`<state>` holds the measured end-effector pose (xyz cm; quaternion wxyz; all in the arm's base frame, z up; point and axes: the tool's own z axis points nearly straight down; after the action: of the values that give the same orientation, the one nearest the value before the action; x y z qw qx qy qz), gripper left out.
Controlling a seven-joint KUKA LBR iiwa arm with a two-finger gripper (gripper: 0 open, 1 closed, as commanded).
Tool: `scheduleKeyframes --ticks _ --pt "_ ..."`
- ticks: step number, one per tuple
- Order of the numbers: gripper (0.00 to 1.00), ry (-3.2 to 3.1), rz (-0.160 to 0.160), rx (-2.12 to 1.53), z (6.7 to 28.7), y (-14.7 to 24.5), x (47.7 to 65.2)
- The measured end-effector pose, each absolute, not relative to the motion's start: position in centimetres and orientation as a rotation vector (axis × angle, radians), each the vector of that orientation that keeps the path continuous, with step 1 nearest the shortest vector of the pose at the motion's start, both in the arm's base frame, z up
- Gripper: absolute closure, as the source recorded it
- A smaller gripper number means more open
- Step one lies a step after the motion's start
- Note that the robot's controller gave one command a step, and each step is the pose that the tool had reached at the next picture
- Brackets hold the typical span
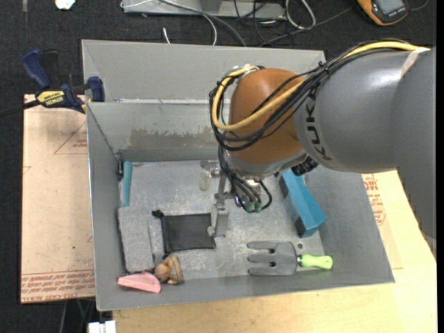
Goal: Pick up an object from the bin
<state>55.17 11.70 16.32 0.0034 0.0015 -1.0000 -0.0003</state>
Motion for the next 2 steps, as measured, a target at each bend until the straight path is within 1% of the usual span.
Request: scheduleKeyframes --ticks 1,2 --pt "0.00 -3.142 -0.002 0.000 16.8 11.6 55.3" --pt "0.00 -3.143 -0.003 0.124 12.3 11.9 52.6"
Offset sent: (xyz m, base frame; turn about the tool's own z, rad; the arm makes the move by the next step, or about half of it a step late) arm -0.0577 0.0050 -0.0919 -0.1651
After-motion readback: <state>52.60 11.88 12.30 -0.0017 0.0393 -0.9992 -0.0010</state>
